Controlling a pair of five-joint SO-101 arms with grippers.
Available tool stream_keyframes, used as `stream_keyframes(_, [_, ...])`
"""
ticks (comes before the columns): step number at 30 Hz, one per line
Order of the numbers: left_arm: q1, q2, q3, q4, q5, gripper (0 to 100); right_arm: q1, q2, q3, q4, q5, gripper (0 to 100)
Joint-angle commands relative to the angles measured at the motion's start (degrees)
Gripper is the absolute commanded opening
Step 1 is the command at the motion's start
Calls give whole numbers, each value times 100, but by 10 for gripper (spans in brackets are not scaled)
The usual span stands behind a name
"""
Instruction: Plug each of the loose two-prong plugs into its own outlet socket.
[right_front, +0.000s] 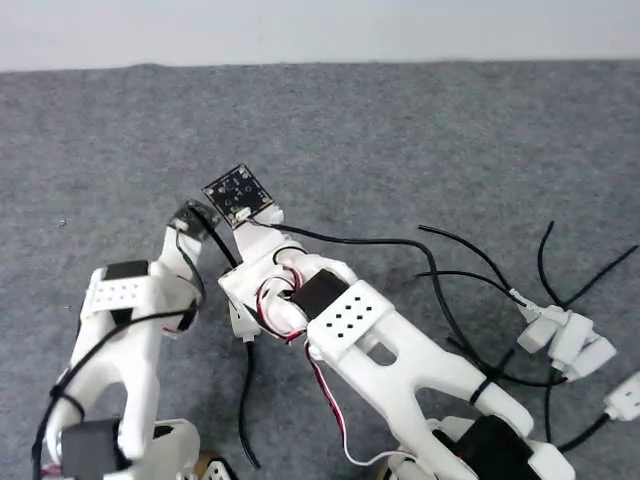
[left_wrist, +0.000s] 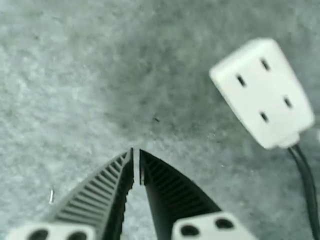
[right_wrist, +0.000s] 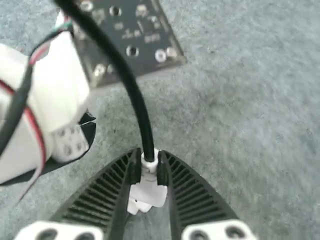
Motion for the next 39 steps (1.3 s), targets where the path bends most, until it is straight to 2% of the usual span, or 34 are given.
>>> stream_keyframes(1, [105, -387, 101, -185, -149, 12, -22, -409, -53, 31, 97, 8])
stream_keyframes(5, [123, -404, 145, -44, -668, 12, -31, -505, -53, 180, 360, 8])
stream_keyframes(10, [167, -404, 171, -26, -703, 12, -31, -505, -53, 180, 413, 8])
stream_keyframes(14, [308, -466, 259, 88, -1029, 11, -31, -505, -53, 189, 730, 8])
stream_keyframes(22, [422, -1213, 813, -176, -1134, 11, -22, -505, -62, 189, 985, 8])
stream_keyframes(26, [325, -1459, 963, -589, -246, 12, 31, -497, -62, 136, 615, 8])
stream_keyframes(34, [-800, -1609, 804, -1600, 2215, 12, 136, -426, -62, 110, -888, 8])
stream_keyframes(39, [-1134, -1574, 629, -1767, 3015, 12, 136, 40, -88, -163, -1240, 8])
